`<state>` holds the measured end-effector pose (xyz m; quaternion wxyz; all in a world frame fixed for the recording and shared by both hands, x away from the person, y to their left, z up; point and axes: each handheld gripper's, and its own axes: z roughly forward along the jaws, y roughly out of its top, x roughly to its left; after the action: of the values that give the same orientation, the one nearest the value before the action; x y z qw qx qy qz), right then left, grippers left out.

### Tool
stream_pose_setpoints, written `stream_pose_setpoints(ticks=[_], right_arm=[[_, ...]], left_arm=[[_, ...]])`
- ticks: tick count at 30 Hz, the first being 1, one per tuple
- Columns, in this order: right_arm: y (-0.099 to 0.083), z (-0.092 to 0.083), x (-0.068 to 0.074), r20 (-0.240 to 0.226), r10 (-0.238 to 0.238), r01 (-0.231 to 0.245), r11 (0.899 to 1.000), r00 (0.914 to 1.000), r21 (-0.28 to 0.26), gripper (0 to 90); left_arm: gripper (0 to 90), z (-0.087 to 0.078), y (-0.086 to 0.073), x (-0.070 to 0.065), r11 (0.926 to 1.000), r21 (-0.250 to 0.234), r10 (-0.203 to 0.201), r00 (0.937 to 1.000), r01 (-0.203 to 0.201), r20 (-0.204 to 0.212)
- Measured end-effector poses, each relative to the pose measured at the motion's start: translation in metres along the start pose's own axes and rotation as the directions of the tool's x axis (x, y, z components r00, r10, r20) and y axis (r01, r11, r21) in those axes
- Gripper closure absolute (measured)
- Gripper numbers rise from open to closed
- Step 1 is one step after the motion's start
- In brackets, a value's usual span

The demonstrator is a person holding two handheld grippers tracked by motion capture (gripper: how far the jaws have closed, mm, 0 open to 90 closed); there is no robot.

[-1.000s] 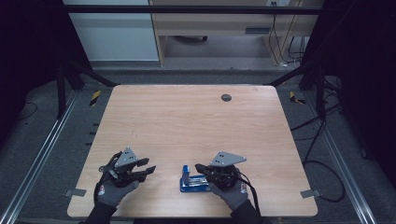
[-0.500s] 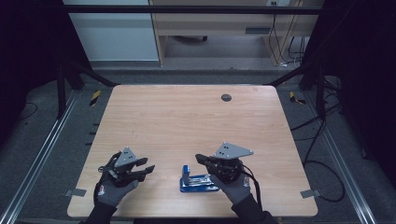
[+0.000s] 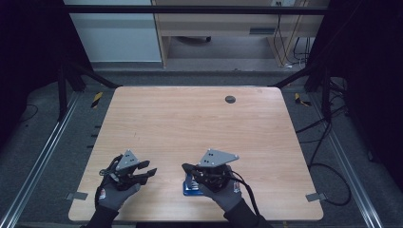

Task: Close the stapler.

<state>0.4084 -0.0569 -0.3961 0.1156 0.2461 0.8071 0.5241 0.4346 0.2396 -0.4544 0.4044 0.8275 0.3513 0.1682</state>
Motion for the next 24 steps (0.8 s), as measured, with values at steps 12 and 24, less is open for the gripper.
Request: stream_pose_setpoints(ticks=[12, 24], right_arm=[[-0.009, -0.005, -0.003, 0.021, 0.007, -0.007, 1.0, 0.9998, 0.029, 90.0], [-0.041, -0.029, -0.025, 0.084, 0.063, -0.069, 0.996, 0.9944, 0.065, 90.0]], left_arm=[[55.9, 0.0, 0.0, -0.001, 1.0, 0.001, 0.002, 1.0, -0.002, 0.0], [55.8, 0.001, 0.0, -0.002, 1.0, 0.004, 0.005, 1.0, -0.005, -0.001]])
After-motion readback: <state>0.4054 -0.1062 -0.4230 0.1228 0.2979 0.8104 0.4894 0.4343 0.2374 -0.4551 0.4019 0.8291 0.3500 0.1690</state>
